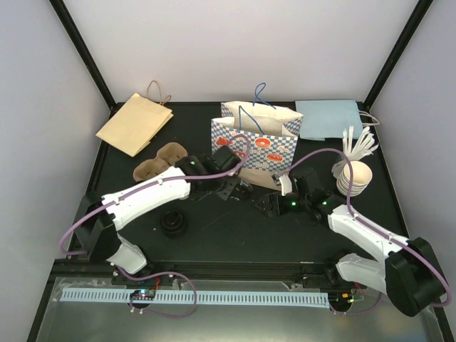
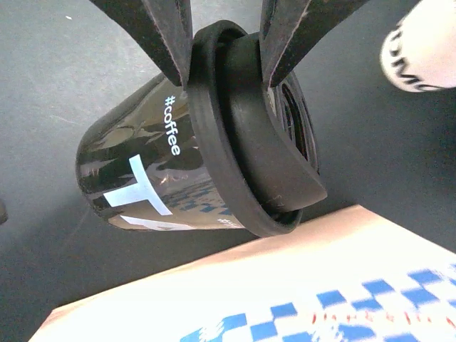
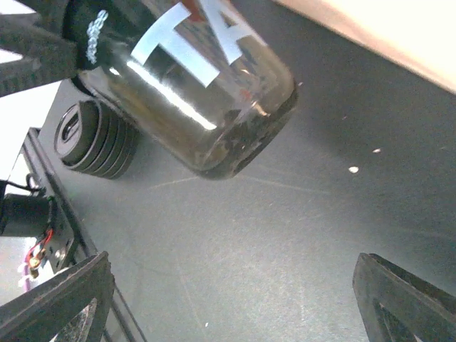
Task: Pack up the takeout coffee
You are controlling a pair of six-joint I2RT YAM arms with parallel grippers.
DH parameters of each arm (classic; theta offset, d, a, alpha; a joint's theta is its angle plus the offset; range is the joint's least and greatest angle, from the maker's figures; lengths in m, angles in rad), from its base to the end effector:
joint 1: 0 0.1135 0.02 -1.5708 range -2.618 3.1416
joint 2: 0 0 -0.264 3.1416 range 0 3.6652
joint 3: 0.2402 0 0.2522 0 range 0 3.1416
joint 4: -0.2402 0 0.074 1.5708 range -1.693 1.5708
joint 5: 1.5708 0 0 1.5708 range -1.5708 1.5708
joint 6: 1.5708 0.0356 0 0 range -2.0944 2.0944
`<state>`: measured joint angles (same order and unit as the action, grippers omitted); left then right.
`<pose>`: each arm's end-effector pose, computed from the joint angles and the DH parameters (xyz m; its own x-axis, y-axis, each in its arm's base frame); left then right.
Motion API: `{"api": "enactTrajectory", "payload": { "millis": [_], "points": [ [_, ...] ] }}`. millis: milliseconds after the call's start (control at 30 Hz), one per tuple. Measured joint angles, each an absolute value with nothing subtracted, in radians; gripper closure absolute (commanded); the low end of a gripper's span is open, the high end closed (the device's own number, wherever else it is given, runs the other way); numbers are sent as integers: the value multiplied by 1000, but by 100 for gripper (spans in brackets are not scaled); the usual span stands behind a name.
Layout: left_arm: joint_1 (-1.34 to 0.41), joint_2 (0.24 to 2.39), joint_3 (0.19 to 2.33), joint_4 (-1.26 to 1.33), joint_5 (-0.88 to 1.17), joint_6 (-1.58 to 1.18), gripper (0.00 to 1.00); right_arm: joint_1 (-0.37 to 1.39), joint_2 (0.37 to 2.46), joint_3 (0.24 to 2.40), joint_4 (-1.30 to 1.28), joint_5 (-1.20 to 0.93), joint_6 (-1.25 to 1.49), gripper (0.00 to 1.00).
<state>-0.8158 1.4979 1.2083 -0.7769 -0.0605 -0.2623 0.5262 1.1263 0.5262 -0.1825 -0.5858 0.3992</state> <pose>0.2110 -0.2211 0.2684 -0.7628 0.4329 -0.4804 0.5272 0.8465 -0.0742 0.1769 0.1255 0.1899 -0.8562 -0.1228 -0.5018 -0.4609 0.6201 0.6348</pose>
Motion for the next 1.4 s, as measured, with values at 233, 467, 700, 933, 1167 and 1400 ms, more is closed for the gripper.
{"api": "enactTrajectory", "payload": {
  "millis": [233,467,700,933,1167,1400],
  "points": [
    [-1019,1699,1438,-1079,-527,-329,80,527,978,519,-228,-375,432,4],
    [-1118,1958,1521,-1359,-821,-453,79,525,768,489,-335,-75,501,3],
    [-1155,2008,1535,-1435,-878,-485,78,521,582,464,-452,158,574,3],
    [-1160,2008,1550,-1427,-863,-471,77,521,531,463,-498,265,613,2],
    [-1167,2014,1550,-1420,-843,-463,74,521,516,463,-514,298,620,2],
    [-1181,2025,1550,-1403,-804,-445,53,521,487,463,-524,332,635,0]
  ]
}}
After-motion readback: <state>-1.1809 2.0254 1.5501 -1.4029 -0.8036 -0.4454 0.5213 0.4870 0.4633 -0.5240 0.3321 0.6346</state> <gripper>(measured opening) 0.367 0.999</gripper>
